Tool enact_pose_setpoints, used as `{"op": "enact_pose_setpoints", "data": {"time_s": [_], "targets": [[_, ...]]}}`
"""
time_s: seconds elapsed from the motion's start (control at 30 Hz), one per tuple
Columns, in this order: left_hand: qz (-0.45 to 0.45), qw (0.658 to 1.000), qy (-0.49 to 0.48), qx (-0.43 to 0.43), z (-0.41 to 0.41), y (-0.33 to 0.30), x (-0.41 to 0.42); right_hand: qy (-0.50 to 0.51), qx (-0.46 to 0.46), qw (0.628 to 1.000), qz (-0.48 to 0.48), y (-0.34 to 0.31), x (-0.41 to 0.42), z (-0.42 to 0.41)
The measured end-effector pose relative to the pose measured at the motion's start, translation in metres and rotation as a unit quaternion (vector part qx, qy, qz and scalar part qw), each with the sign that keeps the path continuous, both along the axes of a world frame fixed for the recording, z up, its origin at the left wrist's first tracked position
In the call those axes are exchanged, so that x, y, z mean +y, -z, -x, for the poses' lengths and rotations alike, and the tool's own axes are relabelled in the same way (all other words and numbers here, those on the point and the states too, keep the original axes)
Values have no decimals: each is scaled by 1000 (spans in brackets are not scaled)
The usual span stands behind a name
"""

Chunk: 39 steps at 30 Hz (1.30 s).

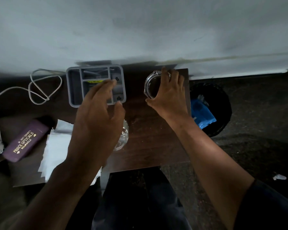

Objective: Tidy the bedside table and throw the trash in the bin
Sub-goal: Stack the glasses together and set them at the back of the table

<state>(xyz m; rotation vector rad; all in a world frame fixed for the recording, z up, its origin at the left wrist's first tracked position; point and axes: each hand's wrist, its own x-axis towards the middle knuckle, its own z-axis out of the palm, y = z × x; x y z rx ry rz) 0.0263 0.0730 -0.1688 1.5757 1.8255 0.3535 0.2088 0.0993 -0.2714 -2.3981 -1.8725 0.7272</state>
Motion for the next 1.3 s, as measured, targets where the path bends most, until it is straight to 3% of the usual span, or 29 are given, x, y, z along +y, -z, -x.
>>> {"op": "enact_pose_setpoints", "data": {"time_s": [0.27,0.37,0.47,0.53,0.67,0.73,0.87,1.1,1.3], "targets": [[6,999,-39,12,26,6,-3,-13,-17,999,25,-6,4,2],[8,998,-66,13,38,4,-7,9,17,1000,-19,-24,-5,9],[10,995,-96,14,50,3,-7,73,170,981,-58,-50,-24,24],[21,994,-104,2,57,4,-7,84,289,953,-16,-70,-39,35],[21,993,-113,-20,69,7,-11,-40,384,919,73,-93,-65,61],[19,994,-103,-18,74,7,-14,-103,356,922,112,-89,-73,73],[39,997,-67,-29,79,11,-24,-188,214,950,125,-77,-81,89],[109,987,-32,-117,74,15,-46,-161,199,965,50,-66,-88,90],[101,985,-1,-141,61,10,-62,-52,234,971,0,-84,-84,59]]}}
